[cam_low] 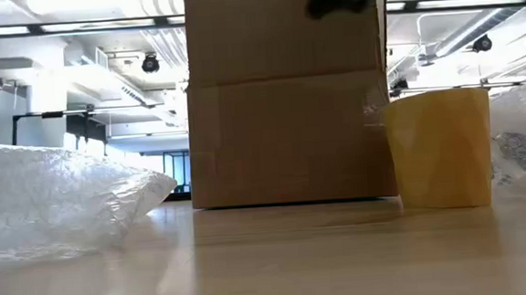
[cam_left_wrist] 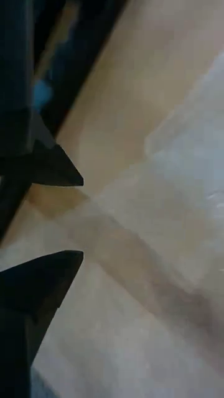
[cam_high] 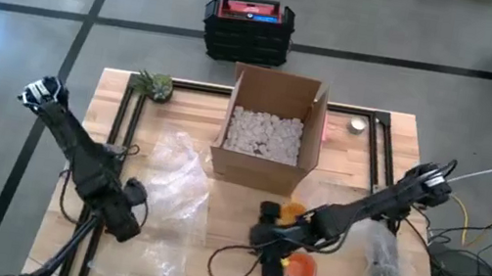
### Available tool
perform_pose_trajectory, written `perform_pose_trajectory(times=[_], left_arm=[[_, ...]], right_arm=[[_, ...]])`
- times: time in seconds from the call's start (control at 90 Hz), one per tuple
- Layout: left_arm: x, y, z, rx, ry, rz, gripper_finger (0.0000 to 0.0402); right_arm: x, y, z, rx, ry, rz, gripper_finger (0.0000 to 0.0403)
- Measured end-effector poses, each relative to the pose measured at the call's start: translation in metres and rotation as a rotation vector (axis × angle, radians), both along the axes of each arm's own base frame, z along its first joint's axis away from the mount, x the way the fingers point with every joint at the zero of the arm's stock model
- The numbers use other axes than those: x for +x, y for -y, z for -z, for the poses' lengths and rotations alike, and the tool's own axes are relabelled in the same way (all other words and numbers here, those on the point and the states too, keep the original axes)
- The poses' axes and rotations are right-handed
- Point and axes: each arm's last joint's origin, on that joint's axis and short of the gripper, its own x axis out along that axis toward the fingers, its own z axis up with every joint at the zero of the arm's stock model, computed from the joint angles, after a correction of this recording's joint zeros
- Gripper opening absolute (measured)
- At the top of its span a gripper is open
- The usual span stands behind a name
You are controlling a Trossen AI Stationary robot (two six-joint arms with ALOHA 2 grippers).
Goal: Wrap mug
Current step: Wrap the yellow mug with bubble wrap
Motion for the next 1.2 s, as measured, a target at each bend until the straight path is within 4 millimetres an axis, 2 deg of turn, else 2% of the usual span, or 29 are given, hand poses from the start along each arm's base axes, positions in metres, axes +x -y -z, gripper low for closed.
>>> perform_pose_trajectory(times=[0.189, 0.411, 0.533, 0.622, 0.711, 0.878, 1.089, 1.2], left_arm=[[-0.007, -0.001, 0.034, -0.062, 0.022, -0.049, 0.0130], [-0.015, -0.010, 0.054, -0.030, -0.006, -0.051, 0.0100], [-0.015, -0.010, 0.059, -0.040, 0.011, -0.024, 0.0054], [-0.012, -0.007, 0.055, -0.056, 0.044, 0.012, 0.0012], [-0.006, -0.001, 0.040, -0.050, 0.082, 0.032, 0.0007], [0.007, 0.014, -0.018, -0.061, 0.172, 0.076, 0.0002], [0.027, 0.029, -0.099, -0.026, 0.530, 0.173, 0.0001], [0.036, 0.029, -0.126, 0.055, 0.698, 0.222, 0.0001]], right_arm=[[0.021, -0.009, 0.023, -0.033, 0.092, -0.079, 0.0200], [0.027, -0.012, 0.034, -0.030, 0.102, -0.077, 0.0200], [0.029, -0.011, 0.036, -0.059, 0.118, -0.049, 0.0195], [0.032, -0.010, 0.044, -0.071, 0.105, -0.040, 0.0189], [0.036, -0.008, 0.055, -0.080, 0.086, -0.032, 0.0182], [0.044, -0.003, 0.082, -0.102, 0.041, -0.016, 0.0167], [0.064, 0.006, 0.106, -0.070, 0.112, 0.025, 0.0145], [0.077, 0.010, 0.116, -0.046, 0.171, 0.049, 0.0133]])
